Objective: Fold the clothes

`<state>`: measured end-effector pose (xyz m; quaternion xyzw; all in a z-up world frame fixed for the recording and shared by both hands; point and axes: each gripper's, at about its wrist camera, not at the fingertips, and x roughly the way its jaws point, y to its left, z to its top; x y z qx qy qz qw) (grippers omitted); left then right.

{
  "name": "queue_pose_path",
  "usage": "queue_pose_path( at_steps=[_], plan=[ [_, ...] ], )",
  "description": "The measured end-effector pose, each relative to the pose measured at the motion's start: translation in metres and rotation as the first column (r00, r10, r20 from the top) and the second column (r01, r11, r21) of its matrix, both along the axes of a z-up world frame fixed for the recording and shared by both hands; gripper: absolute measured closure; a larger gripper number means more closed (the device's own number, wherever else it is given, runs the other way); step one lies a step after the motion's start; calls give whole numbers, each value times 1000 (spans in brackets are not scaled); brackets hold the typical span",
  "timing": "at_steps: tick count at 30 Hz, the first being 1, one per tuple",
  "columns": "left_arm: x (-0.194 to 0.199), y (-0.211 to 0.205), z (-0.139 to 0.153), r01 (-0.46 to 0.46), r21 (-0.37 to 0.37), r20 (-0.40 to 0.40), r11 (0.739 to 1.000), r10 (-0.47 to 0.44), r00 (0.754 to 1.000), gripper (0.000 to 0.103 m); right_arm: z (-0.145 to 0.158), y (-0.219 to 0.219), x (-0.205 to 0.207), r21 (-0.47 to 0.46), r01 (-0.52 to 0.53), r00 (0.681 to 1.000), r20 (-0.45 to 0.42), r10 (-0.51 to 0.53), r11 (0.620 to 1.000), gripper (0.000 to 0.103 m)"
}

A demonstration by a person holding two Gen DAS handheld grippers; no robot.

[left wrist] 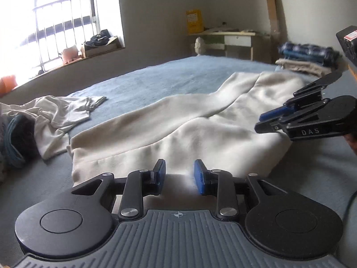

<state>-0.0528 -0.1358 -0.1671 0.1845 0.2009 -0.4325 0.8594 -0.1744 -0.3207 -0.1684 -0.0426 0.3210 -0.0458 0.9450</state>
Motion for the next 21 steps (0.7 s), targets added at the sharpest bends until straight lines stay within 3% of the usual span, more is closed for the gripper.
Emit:
queue_pose_path(
  at_steps=[4,8,11,15,18,21],
  plan=[
    [24,-1,-8,-89,13,43,996,88,995,62,-25,-14,18,5,25,999,42,-25,1000,86],
    [60,4,-17,-154,-26,-66,988,152,986,66,-32,-38,41,82,49,996,75,-55,995,85],
    [57,4,-14,-156,-20,-65,988,154,986,66,-33,-43,47,104,44,996,75,-52,994,84],
    [46,9,12,-147,-15,-78,989,146,986,65,-14,-51,44,173,55,997,37,-62,983,84],
    [44,10,36,-101,-53,-65,993,97,993,64,12,-62,32,201,74,990,99,-95,977,84],
    [57,2,30,-114,-39,-78,993,111,991,64,27,-80,45,186,116,986,95,-135,976,84]
  ],
)
